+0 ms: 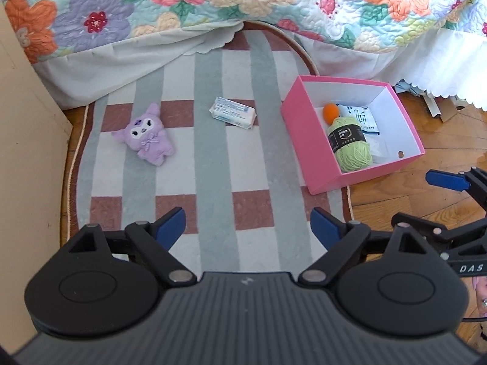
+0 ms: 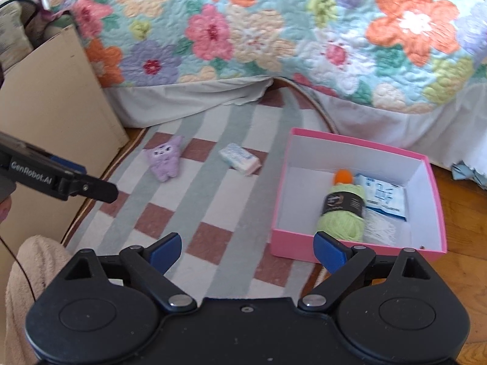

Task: Organize objects
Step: 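Withdraw the right tool from the box toward the purple plush toy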

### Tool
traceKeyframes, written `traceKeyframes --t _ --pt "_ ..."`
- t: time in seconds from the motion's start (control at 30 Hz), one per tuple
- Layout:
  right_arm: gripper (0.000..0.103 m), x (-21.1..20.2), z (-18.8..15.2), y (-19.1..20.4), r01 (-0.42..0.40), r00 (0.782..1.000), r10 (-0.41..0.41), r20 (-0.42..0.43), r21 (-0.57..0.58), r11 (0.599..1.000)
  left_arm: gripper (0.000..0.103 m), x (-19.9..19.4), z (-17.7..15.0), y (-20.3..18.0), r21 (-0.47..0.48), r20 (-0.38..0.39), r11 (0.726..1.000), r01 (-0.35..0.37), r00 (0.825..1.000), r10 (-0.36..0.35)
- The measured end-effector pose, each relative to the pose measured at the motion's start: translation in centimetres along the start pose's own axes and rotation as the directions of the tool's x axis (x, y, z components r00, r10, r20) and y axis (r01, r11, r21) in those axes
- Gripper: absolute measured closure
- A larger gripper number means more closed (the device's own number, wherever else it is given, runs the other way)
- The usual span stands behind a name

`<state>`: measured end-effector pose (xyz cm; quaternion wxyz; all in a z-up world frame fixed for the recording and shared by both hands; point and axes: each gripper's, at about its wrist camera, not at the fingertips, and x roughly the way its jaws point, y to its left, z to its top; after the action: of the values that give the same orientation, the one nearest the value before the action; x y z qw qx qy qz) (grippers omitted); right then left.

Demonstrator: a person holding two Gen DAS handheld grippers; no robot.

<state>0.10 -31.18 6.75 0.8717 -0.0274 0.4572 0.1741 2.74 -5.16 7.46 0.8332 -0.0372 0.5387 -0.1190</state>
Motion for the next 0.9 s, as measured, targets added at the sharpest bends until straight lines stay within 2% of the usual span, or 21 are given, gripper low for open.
traceKeyframes --t 0.07,0.23,0.43,0.57,0.73,0.8,0.9 --pt "0.007 0.1 0.3 0.9 -0.015 1.000 0.015 0.000 -0.015 1.000 0.008 -0.6 -0.1 0.8 -0.007 0.019 1.000 0.008 1.000 -0.008" --pt "0.007 0.3 1.1 3.2 -0.044 0.999 0.045 0.009 -0.052 0.998 0.008 -1.7 -0.3 3.1 -0.019 0.063 1.000 0.019 0.998 -0.018" --pt "0.007 0.2 2.2 5.7 -0.123 0.992 0.125 0.023 -0.078 0.989 0.008 -2.6 0.0 6.2 -0.015 0.087 1.000 0.012 0.996 -0.010" --pt "0.007 0.9 2.9 7.2 -0.134 0.989 0.140 0.046 -0.112 0.985 0.008 -2.2 0.5 7.6 0.008 0.125 1.000 -0.005 0.992 0.004" --pt "0.007 2.6 3.7 9.0 -0.139 0.983 0.156 0.101 -0.157 0.978 0.008 -0.2 1.8 9.8 -0.018 0.111 1.000 -0.014 0.994 0.015" --pt "0.007 3.6 4.0 9.6 -0.137 0.982 0.154 0.108 -0.155 0.978 0.008 0.9 2.4 11.0 -0.058 0.087 0.998 0.012 0.996 -0.007" --pt "0.007 5.3 4.4 10.4 -0.138 0.982 0.154 0.105 -0.143 0.980 0.008 2.2 2.9 12.4 -0.098 0.077 0.992 0.085 0.994 -0.077"
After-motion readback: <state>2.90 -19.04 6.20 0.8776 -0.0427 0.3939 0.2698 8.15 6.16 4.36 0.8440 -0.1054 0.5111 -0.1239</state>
